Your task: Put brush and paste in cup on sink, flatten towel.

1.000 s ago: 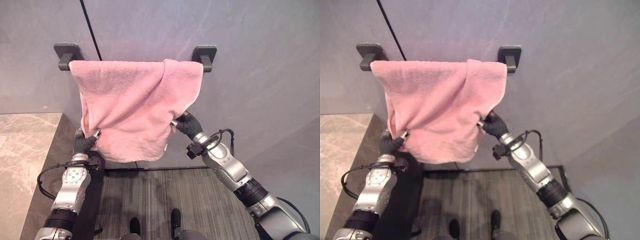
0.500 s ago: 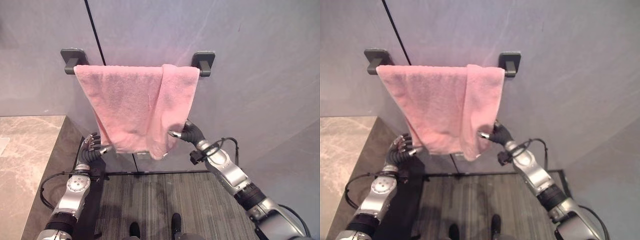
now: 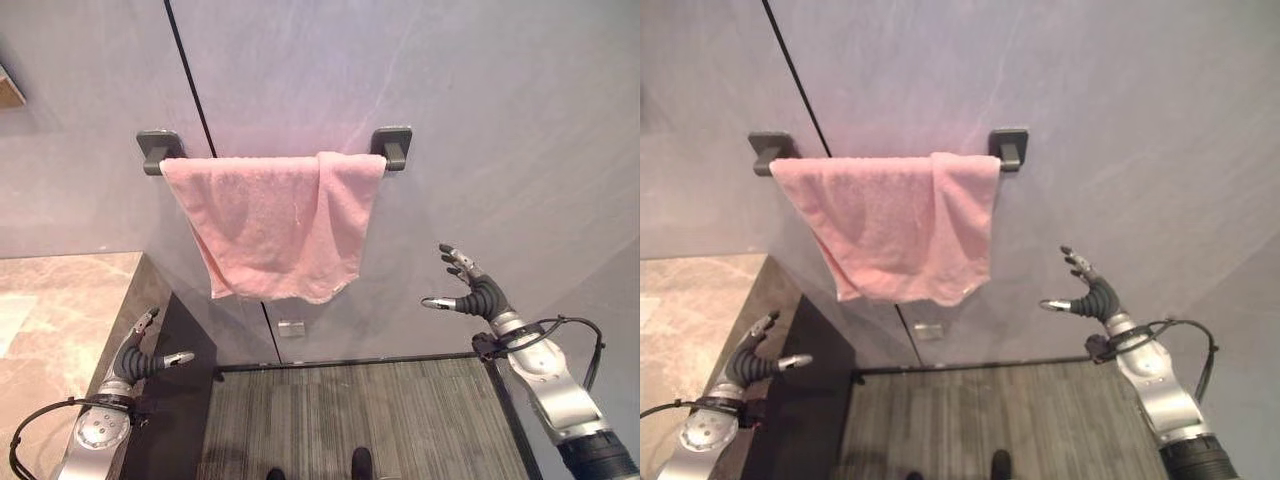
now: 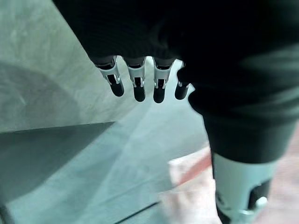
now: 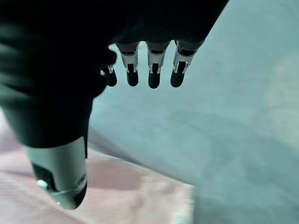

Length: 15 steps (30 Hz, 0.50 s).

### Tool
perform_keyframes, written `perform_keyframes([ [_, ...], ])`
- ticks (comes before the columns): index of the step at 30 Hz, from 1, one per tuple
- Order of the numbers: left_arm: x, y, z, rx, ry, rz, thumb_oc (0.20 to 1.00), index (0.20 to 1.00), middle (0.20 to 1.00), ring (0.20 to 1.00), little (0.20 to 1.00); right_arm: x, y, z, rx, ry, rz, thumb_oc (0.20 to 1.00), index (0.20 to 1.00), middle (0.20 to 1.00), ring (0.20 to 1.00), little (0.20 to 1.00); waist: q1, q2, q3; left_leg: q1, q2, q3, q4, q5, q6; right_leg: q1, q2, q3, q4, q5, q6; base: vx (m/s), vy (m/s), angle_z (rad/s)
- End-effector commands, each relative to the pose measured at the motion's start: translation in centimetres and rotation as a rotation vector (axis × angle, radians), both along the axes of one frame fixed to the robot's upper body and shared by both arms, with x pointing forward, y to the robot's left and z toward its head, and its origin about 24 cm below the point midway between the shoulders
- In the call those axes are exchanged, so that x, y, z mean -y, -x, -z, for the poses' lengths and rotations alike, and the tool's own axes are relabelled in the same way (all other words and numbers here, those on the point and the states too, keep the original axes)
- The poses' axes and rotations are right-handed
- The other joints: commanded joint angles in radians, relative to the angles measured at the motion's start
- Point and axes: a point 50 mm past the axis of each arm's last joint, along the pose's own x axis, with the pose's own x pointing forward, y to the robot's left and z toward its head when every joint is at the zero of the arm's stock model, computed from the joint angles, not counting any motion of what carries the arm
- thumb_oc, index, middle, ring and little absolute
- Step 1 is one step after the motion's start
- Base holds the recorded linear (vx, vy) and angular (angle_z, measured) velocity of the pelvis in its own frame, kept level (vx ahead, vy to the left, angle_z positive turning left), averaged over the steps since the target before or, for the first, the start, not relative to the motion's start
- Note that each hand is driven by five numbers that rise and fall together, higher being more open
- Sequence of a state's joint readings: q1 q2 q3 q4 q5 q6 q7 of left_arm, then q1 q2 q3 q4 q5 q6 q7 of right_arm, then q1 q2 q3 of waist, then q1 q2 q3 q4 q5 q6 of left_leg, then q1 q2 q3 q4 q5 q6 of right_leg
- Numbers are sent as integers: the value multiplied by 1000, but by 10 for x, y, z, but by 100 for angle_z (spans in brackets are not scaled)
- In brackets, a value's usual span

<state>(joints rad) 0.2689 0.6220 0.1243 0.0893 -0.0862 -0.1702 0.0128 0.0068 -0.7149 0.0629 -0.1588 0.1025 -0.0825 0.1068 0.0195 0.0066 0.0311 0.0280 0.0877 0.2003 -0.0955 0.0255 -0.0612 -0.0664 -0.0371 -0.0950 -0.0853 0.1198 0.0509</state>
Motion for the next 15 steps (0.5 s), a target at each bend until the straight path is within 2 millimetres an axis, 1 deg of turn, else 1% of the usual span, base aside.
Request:
perform_keyframes([
  [1,-10,-13,-72,235,-194,136,1000,1000,1000,1000,1000,-6,-1,-58,284,94,-112,1000,1000,1000,1000,1000,1,-63,-46,17,4,-29,8,15,-21,39,-162,13,-2,59,158,0,0,0],
  [2,-10,-13,-72,235,-195,135,1000,1000,1000,1000,1000,-6,0,-58,284,93,-112,1000,1000,1000,1000,1000,0,-63,-46,17,4,-29,8,15,-21,39,-162,12,-2,59,158,-30,7,1],
  [3,-8,-14,-107,331,-336,179,1000,1000,1000,1000,1000,-9,4,-86,409,202,-136,1000,1000,1000,1000,1000,1,-66,-47,15,5,-31,8,15,-25,39,-163,7,-2,61,161,-34,8,2],
  [4,-9,-15,-115,357,-366,183,1000,1000,1000,1000,1000,-11,5,-95,449,230,-144,1000,1000,1000,1000,1000,2,-66,-50,13,4,-32,8,16,-25,36,-164,7,-2,63,161,-50,8,3],
  [5,-8,-15,-127,392,-406,199,1000,1000,1000,1000,1000,-19,7,-107,506,278,-177,1000,1000,1000,1000,1000,5,-68,-53,9,4,-33,8,17,-25,33,-164,6,-2,65,162,0,0,0],
  [6,-8,-15,-128,394,-407,197,1000,1000,1000,1000,1000,-19,7,-108,508,278,-178,1000,1000,1000,1000,1000,3,-69,-52,8,4,-33,8,17,-25,32,-164,6,-2,66,162,0,0,0],
  [7,-6,-15,-143,438,-443,218,1000,1000,1000,1000,1000,-32,11,-125,580,336,-247,1000,1000,1000,1000,1000,4,-71,-53,7,4,-35,8,18,-26,31,-163,8,-2,67,162,0,0,0],
  [8,4,-17,-160,496,-461,276,1000,1000,1000,1000,1000,-42,13,-140,647,347,-295,1000,1000,1000,1000,1000,7,-75,-59,2,3,-36,8,20,-26,27,-164,10,-2,71,162,0,0,0],
  [9,3,-17,-161,497,-461,274,1000,1000,1000,1000,1000,-43,13,-141,649,347,-296,1000,1000,1000,1000,1000,5,-75,-58,2,3,-35,8,20,-26,26,-164,10,-2,71,162,0,0,0],
  [10,10,-20,-180,543,-519,323,1000,1000,1000,1000,1000,-55,11,-155,702,414,-354,1000,1000,1000,1000,1000,10,-80,-62,1,2,-35,8,20,-27,24,-165,12,-2,74,163,0,0,0],
  [11,14,-22,-189,550,-570,350,1000,1000,1000,1000,1000,-59,9,-161,721,467,-367,1000,1000,1000,1000,1000,13,-82,-64,1,1,-33,8,19,-27,23,-165,13,-2,76,163,0,0,0],
  [12,13,-21,-189,552,-570,343,1000,1000,1000,1000,1000,-61,7,-162,726,469,-371,1000,1000,1000,1000,1000,9,-79,-61,2,1,-32,8,19,-27,22,-165,15,-2,77,164,0,0,0],
  [13,23,-26,-209,541,-776,407,1000,1000,1000,1000,1000,-72,3,-172,749,570,-406,1000,1000,1000,1000,1000,13,-82,-62,4,-1,-28,8,18,-26,20,-166,18,-2,81,165,2,32,-1],
  [14,28,-28,-218,538,-879,435,1000,1000,1000,1000,1000,-76,-1,-175,759,631,-403,1000,1000,1000,1000,1000,14,-81,-60,8,-2,-26,8,12,-26,22,-165,19,-2,79,167,0,0,0],
  [15,28,-29,-218,539,-879,432,1000,1000,1000,1000,1000,-76,-2,-176,762,632,-403,1000,1000,1000,1000,1000,13,-81,-59,4,-3,-25,8,18,-26,18,-166,20,-2,84,166,0,0,0],
])
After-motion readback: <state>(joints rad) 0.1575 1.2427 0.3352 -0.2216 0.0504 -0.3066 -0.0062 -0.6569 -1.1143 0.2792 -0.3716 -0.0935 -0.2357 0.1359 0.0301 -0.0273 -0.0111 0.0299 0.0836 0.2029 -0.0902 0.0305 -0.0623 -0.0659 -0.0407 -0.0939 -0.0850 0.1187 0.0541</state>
